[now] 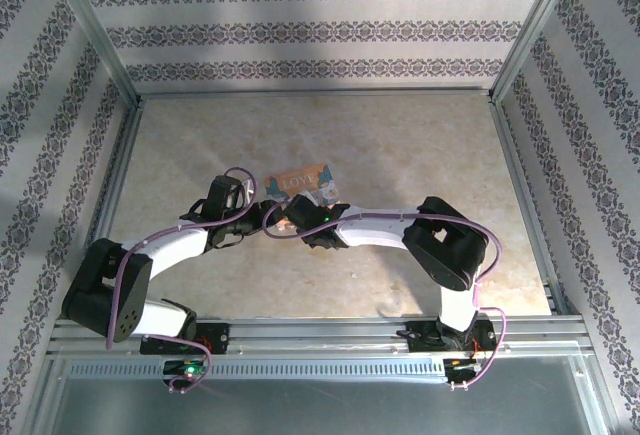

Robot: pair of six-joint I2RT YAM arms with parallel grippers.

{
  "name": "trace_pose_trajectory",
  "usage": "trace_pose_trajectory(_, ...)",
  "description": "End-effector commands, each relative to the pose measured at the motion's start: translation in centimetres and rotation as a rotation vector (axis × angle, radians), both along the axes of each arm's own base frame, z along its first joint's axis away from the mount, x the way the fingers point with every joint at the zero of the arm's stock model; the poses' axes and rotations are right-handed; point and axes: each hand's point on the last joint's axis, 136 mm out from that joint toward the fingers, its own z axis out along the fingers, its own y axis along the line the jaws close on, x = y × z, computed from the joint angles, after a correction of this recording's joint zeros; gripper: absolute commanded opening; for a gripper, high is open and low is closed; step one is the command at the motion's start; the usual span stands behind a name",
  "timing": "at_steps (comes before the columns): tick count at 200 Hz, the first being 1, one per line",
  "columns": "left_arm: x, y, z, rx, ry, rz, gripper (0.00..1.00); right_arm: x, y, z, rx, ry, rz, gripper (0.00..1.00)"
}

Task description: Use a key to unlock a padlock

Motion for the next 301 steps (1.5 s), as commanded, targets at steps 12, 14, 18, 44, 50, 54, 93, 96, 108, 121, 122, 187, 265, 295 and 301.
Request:
trace_pose_trajectory(12,-0.3,-0.2,-0.5,0.014,0.016,-0.005,0.60,0.4,0.2,0.2,-0.037,-0.031,0.017,0.39)
trace_pose_trajectory(14,-0.3,-0.3,-0.5,0.013,0.014,-0.006,0.61,0.4,0.2,0.2,-0.038,-0.032,0.018,0.38)
trace_pose_trajectory(18,-0.3,-0.3,-0.5,0.013,0.015,-0.007,0.60,0.4,0.1,0.2,-0.041,-0.033,0.019,0.38)
trace_pose_trajectory(44,-0.3,-0.2,-0.6,0.017,0.016,-0.005,0.60,0.4,0.0,0.4,-0.045,-0.037,0.026,0.28)
trace_pose_trajectory(50,-0.3,-0.2,-0.5,0.017,0.015,-0.004,0.60,0.4,0.0,0.4,-0.047,-0.038,0.026,0.26)
trace_pose_trajectory(54,-0.3,-0.2,-0.6,0.019,0.015,-0.004,0.60,0.4,-0.1,0.5,-0.047,-0.039,0.027,0.24)
trace_pose_trajectory(93,-0.4,-0.1,-0.6,0.021,0.017,-0.005,0.60,0.1,-0.6,0.7,-0.043,-0.036,0.024,0.09)
trace_pose_trajectory(96,-0.3,-0.1,-0.6,0.021,0.017,-0.005,0.60,0.1,-0.6,0.7,-0.040,-0.035,0.025,0.08)
trace_pose_trajectory(108,-0.3,-0.1,-0.6,0.023,0.015,-0.003,0.60,0.0,-0.7,0.8,-0.029,-0.030,0.020,0.04)
trace_pose_trajectory(121,-0.3,-0.1,-0.6,0.023,0.016,-0.003,0.60,-0.2,-0.8,0.9,-0.003,-0.020,0.018,0.02)
trace_pose_trajectory(122,-0.3,-0.1,-0.6,0.023,0.016,-0.003,0.60,-0.2,-0.8,0.9,-0.001,-0.019,0.018,0.02)
trace_pose_trajectory(187,-0.7,-0.4,-0.6,-0.010,0.031,0.000,0.60,-1.0,0.6,1.8,0.377,0.116,-0.051,0.00)
trace_pose_trajectory(265,-1.2,-1.7,-1.4,-0.052,0.057,-0.005,0.60,-0.7,-0.1,1.6,0.596,0.189,-0.191,0.00)
trace_pose_trajectory(295,-1.1,-2.2,-1.1,-0.060,0.044,-0.005,0.60,-0.2,-0.4,2.0,0.700,0.212,-0.239,0.00)
trace_pose_trajectory(301,-1.1,-2.3,-0.9,-0.061,0.040,-0.006,0.60,-0.1,-0.4,1.9,0.717,0.220,-0.249,0.00)
